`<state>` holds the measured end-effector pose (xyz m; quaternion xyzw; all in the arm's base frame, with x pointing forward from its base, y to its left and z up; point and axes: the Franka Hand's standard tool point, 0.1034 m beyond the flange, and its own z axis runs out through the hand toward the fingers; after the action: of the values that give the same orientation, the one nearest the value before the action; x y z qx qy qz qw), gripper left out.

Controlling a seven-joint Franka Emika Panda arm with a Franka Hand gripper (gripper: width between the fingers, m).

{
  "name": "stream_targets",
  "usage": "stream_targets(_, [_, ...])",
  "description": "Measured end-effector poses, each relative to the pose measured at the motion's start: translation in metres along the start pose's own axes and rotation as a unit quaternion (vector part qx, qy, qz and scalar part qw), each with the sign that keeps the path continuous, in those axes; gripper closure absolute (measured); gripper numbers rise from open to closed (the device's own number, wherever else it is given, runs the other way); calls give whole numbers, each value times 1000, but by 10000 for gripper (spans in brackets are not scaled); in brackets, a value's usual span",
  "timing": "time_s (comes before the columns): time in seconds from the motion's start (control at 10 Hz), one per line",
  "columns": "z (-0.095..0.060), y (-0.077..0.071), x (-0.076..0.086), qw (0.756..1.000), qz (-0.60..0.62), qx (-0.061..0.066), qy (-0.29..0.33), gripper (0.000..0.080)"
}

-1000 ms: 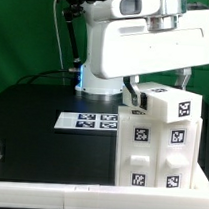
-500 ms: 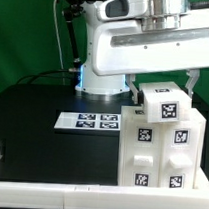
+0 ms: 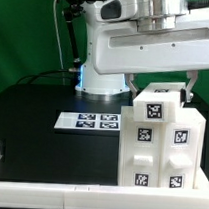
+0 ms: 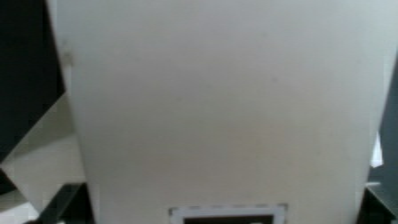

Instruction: Assemble cabinet

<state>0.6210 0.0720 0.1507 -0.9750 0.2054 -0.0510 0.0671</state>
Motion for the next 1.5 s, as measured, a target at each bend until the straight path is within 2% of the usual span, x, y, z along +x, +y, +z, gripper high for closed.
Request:
stream_targets(0.2, [-1, 0, -4, 994, 110, 5, 9, 242])
stream_targets(0.6, [0, -1, -8, 953, 301, 24, 1, 241])
stream_targets(0.8, [0, 0, -8, 934, 355, 27, -4, 242])
stream_targets(1.0, [1, -2, -10, 887, 461, 31, -15, 242])
stream_targets(1.1, [1, -1, -11, 867, 496, 28, -21, 242])
stream_targets(1.4, [4, 0, -11, 785, 617, 32, -36, 242])
stream_targets(1.5, [4, 0, -12, 782, 621, 32, -37, 242])
